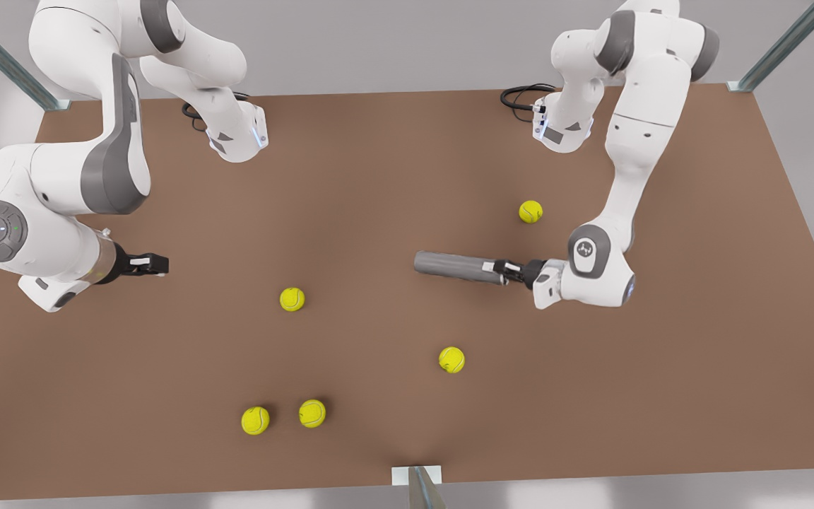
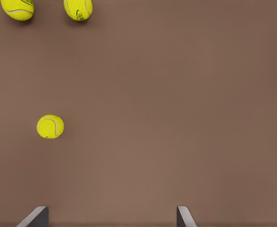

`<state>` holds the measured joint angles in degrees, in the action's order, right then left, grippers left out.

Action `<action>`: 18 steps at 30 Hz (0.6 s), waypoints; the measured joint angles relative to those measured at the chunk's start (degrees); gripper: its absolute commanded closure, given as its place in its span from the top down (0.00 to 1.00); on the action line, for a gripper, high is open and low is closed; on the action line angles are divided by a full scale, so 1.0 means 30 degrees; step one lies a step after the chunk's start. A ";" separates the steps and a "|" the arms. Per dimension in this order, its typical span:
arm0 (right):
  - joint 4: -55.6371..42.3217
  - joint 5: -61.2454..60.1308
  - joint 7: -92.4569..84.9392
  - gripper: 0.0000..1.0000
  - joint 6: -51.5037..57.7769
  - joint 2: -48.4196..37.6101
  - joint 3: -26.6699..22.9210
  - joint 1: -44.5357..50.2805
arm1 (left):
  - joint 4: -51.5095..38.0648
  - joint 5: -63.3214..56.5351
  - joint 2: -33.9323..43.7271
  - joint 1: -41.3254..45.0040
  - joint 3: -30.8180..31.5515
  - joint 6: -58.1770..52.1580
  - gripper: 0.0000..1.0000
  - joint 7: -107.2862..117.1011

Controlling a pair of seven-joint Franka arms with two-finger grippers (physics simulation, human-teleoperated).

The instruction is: Put the tennis tube upright

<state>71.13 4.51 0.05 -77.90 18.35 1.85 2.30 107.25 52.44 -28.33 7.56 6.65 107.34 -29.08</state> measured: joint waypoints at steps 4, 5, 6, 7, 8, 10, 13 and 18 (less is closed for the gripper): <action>0.0000 0.0005 0.0008 1.00 0.0000 0.0000 0.0000 -0.0011 | -0.0001 -0.1954 0.1398 -0.0055 -0.0365 -0.0244 0.21 0.0773; 0.0000 0.0010 0.0009 1.00 0.0000 0.0000 0.0001 -0.0037 | -0.0001 -0.2377 0.1688 -0.0060 -0.0454 -0.0317 0.21 0.0965; 0.0000 0.0011 0.0011 1.00 -0.0001 0.0000 0.0000 -0.0069 | -0.0005 -0.2756 0.1989 -0.0046 -0.0639 -0.0380 0.21 0.1145; 0.0000 0.0015 0.0012 1.00 -0.0006 0.0004 -0.0001 -0.0073 | -0.0200 -0.3211 0.2224 -0.0055 -0.0810 -0.0446 0.21 0.1319; 0.0000 0.0019 0.0014 1.00 -0.0009 0.0031 -0.0001 -0.0056 | -0.0451 -0.3739 0.2473 -0.0059 -0.0963 -0.0512 0.21 0.1502; 0.0000 0.0014 0.0017 1.00 -0.0015 0.0075 0.0000 -0.0086 | -0.0942 -0.4796 0.2980 -0.0168 -0.1118 -0.0618 0.21 0.1868; 0.0000 -0.0034 0.0025 1.00 -0.0021 0.0108 0.0000 -0.0007 | -0.1710 -0.6450 0.3471 -0.0502 -0.1198 -0.0732 0.21 0.2371; 0.0000 -0.0053 0.0035 1.00 -0.0026 0.0117 0.0000 0.0023 | -0.3229 -0.9109 0.3669 -0.0815 -0.1358 -0.0833 0.21 0.3174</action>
<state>71.13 4.35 0.16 -77.97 18.70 1.85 2.36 97.56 25.11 -17.32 5.11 2.58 104.85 -19.56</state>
